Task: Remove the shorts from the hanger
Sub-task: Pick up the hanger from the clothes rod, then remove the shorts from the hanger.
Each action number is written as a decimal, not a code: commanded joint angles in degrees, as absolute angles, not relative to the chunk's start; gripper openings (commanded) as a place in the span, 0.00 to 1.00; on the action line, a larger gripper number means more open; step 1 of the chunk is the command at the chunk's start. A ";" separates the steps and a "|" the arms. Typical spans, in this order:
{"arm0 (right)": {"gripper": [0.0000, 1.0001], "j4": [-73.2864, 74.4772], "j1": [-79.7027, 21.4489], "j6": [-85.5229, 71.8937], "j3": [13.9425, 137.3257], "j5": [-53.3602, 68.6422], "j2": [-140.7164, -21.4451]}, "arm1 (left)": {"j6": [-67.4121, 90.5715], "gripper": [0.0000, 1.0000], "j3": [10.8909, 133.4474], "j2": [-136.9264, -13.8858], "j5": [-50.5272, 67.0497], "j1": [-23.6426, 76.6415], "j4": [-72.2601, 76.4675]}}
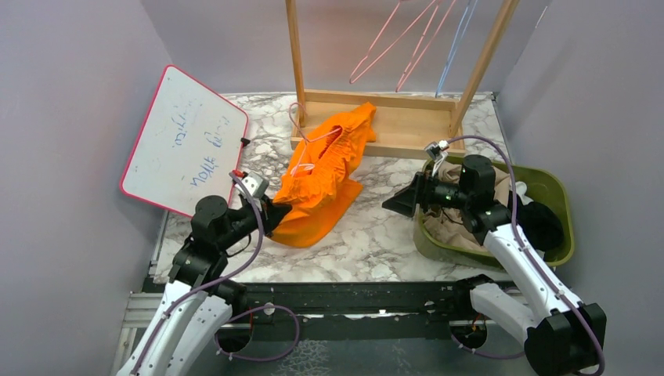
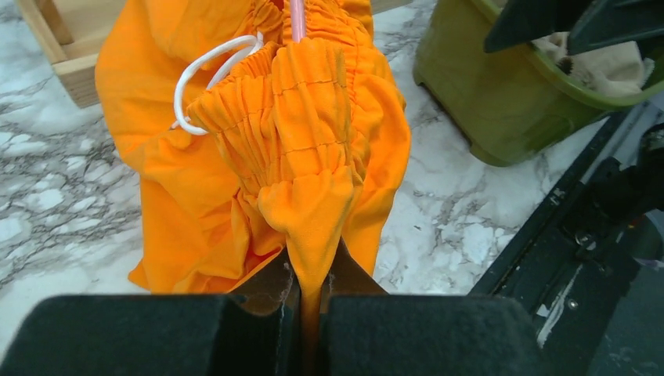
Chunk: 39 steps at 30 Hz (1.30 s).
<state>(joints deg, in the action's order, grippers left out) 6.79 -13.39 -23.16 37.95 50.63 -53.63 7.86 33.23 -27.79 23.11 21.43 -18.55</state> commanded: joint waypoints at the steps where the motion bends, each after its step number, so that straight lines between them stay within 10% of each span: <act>1: 0.95 2.59 -13.36 -24.64 37.76 51.19 -51.98 | 8.02 0.00 34.61 -26.82 31.12 21.69 -14.82; 23: 0.82 5.52 -13.37 -9.91 47.59 37.75 -44.32 | 6.90 0.00 46.65 -43.64 55.74 21.70 -18.19; 39: 0.82 1.47 -13.45 -0.15 52.83 53.54 -53.12 | 13.44 0.00 43.10 -40.70 56.22 21.66 -20.39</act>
